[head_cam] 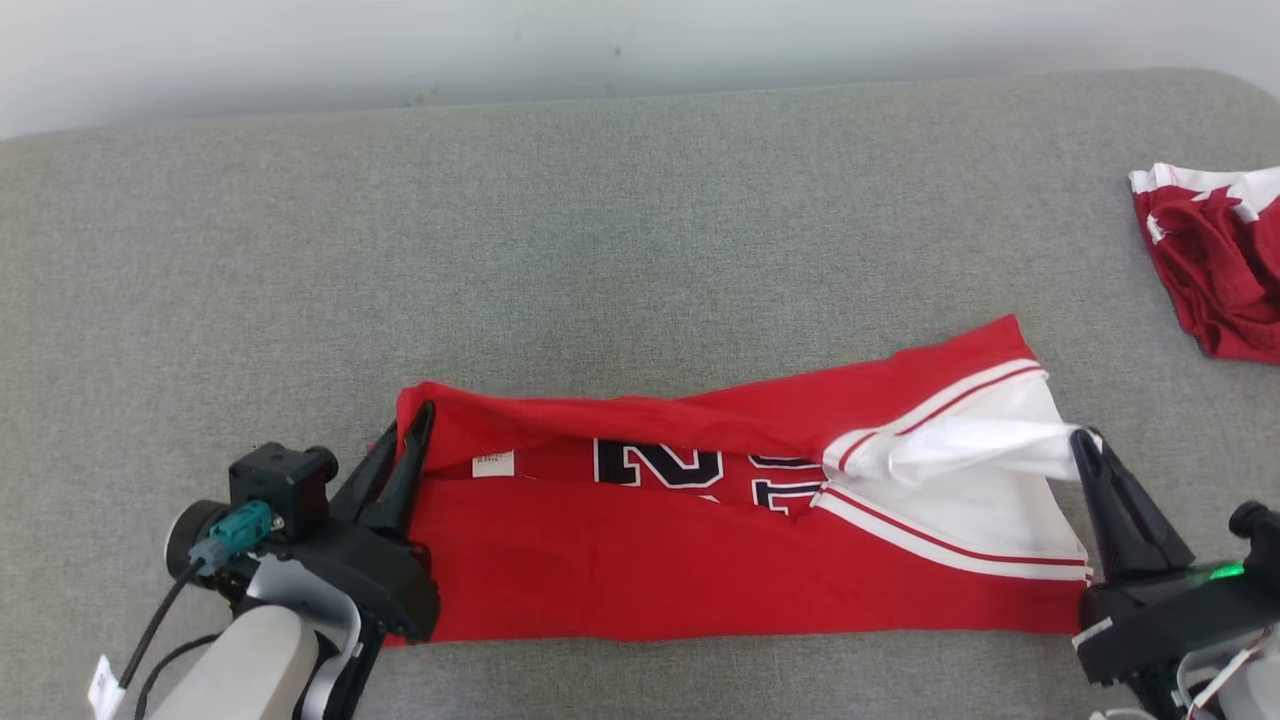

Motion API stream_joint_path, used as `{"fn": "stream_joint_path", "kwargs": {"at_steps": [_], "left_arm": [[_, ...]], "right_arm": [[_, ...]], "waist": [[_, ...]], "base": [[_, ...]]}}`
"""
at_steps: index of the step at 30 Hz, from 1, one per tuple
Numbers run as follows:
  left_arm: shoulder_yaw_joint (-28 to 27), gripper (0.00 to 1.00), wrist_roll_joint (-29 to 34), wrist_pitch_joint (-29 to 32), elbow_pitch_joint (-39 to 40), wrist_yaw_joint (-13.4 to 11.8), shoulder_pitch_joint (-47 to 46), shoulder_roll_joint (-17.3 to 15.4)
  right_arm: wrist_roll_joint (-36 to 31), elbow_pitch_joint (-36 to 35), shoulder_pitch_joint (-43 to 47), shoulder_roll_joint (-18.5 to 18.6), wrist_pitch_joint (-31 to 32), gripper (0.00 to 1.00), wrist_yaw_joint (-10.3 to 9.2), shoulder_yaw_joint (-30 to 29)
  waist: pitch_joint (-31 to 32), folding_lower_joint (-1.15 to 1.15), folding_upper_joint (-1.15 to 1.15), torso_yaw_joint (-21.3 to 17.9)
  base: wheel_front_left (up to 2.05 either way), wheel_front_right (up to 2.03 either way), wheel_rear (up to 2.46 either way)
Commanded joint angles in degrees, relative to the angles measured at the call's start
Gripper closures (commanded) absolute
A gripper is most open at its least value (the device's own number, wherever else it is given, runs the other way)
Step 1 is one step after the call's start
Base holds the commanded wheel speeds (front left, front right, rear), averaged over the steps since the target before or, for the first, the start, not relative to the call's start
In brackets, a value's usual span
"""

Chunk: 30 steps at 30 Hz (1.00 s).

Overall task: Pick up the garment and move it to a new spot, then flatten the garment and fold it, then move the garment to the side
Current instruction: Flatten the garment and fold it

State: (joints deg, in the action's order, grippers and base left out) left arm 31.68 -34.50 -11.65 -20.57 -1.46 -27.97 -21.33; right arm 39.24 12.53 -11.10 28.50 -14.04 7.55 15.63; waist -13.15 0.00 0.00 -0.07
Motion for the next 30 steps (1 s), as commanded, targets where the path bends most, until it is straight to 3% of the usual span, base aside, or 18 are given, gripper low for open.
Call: {"fn": "stream_joint_path", "kwargs": {"at_steps": [1,3,4,5,6,7,8,13,20,30], "left_arm": [[-0.05,1.00,0.33,-1.05,-0.44,0.13,1.29,0.22],[-0.19,1.00,0.46,-1.69,-0.74,-0.22,2.19,0.55],[-0.37,0.89,0.33,-2.00,-0.88,-0.39,2.68,0.69],[-0.89,0.11,0.47,-2.61,-0.69,-0.68,3.47,0.87],[-1.26,0.00,0.38,-2.79,-0.41,-0.98,4.11,1.10],[-1.80,0.00,0.13,-3.12,0.00,-1.24,4.83,1.37],[-2.50,0.00,0.02,-3.16,0.52,-1.62,5.63,1.54],[-6.16,0.00,1.07,-3.56,3.67,-2.49,8.56,1.98],[-16.90,0.00,6.40,-3.55,11.58,-2.45,14.85,4.75],[-29.46,0.00,17.08,-3.49,20.25,-1.51,22.94,11.00]], "right_arm": [[-0.95,-1.07,2.08,-1.27,0.64,1.00,-0.17,-1.60],[-1.88,-2.09,3.70,-2.27,1.11,1.00,-0.17,-2.80],[-2.10,-2.45,4.57,-2.92,1.42,1.00,-0.17,-3.47],[-2.69,-3.19,6.00,-3.82,2.09,1.00,-0.17,-4.46],[-2.93,-3.44,6.60,-4.14,2.34,1.00,-0.17,-5.03],[-3.33,-3.74,7.12,-4.44,2.51,0.55,-0.17,-5.60],[-3.74,-3.96,7.79,-4.85,2.66,0.00,-0.17,-6.23],[-4.59,-5.32,9.57,-5.84,3.30,0.00,-0.17,-8.50],[-5.55,-6.28,9.73,-5.60,4.53,0.00,-0.17,-11.47],[-8.38,2.31,5.64,-6.32,10.74,0.00,-0.17,-12.17]], "waist": [[0.26,0.00,0.00,-0.01],[0.56,0.00,0.00,0.12],[0.77,0.00,0.00,0.18],[1.12,0.00,0.00,0.32],[1.32,0.00,0.00,0.38],[1.49,0.00,0.00,0.42],[1.73,0.00,0.00,0.47],[2.38,0.00,0.00,0.68],[3.39,0.00,0.00,1.32],[5.01,0.00,0.00,2.78]], "base": [[0.00,0.00,0.00],[0.00,0.00,0.00],[0.00,0.00,0.00],[0.00,0.00,0.00],[0.00,0.00,0.00],[0.00,0.00,0.00],[0.00,0.00,0.00],[0.00,0.00,0.00],[0.00,0.00,0.00],[0.00,0.00,0.00]]}}
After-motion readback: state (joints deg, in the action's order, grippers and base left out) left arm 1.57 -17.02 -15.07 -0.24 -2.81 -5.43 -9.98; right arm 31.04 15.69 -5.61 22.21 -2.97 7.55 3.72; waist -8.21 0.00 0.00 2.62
